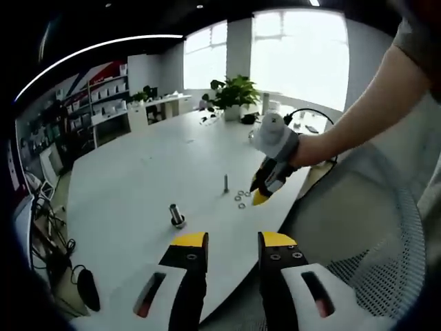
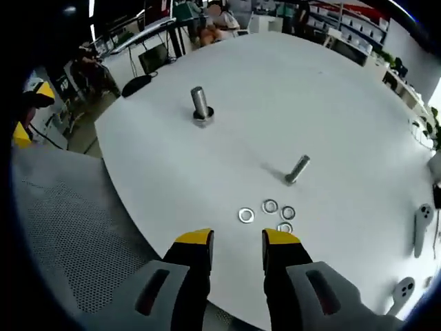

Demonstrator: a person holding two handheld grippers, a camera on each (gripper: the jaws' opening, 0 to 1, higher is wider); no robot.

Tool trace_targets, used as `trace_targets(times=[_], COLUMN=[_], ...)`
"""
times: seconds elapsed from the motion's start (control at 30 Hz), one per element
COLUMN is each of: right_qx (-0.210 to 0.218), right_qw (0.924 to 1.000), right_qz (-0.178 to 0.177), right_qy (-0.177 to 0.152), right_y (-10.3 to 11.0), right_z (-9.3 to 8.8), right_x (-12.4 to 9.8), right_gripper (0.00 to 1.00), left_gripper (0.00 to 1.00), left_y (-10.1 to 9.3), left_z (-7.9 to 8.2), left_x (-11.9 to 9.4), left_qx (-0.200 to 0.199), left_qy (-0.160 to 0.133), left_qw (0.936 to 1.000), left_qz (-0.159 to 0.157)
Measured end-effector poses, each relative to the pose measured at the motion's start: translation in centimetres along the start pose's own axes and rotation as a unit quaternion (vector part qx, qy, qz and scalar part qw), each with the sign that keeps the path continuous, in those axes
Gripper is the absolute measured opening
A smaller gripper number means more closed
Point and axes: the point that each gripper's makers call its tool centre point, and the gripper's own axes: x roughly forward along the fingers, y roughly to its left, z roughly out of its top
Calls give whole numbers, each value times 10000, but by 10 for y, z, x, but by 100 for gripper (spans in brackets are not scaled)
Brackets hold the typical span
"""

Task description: Place the washer onto the threaded stud by aligning its center hole with the stud, sliding it down to the base, and recovering from edge contact or off-axis alignment until the washer reaches the visible bottom stop.

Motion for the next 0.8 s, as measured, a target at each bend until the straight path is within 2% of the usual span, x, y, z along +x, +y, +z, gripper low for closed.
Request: trace_targets(times=[0.27, 0.43, 0.47, 0.53, 0.63, 0.67, 0.8], right_qx=[2, -111, -158, 143, 229, 187, -573], right_qw=[9996, 9992, 9993, 9997, 9996, 9996, 9972], right_qz=[31, 9, 11, 71, 62, 73, 27], right_qy=[269, 386, 341, 204, 166, 180, 473], right_y=[-5, -5, -6, -5, -7, -6, -6], right_z=[-3, -4, -2, 2, 3, 3, 1], right_x=[24, 28, 28, 30, 30, 30, 30], right_gripper=[29, 28, 27, 28, 27, 27, 25], left_gripper=[27, 26, 26, 26, 26, 26, 26], left_y=[2, 3, 4, 4, 4, 4, 4], left_z=[-2, -3, -3, -3, -3, -3, -4], left_x=[1, 0, 0, 0, 0, 0, 1], left_qx=[-10, 0, -12, -55, -60, -59, -41], left_qy=[34, 56, 56, 65, 65, 60, 77], left_qw=[10000, 10000, 10000, 10000, 9999, 10000, 10000], left_qz=[26, 55, 57, 49, 48, 44, 32])
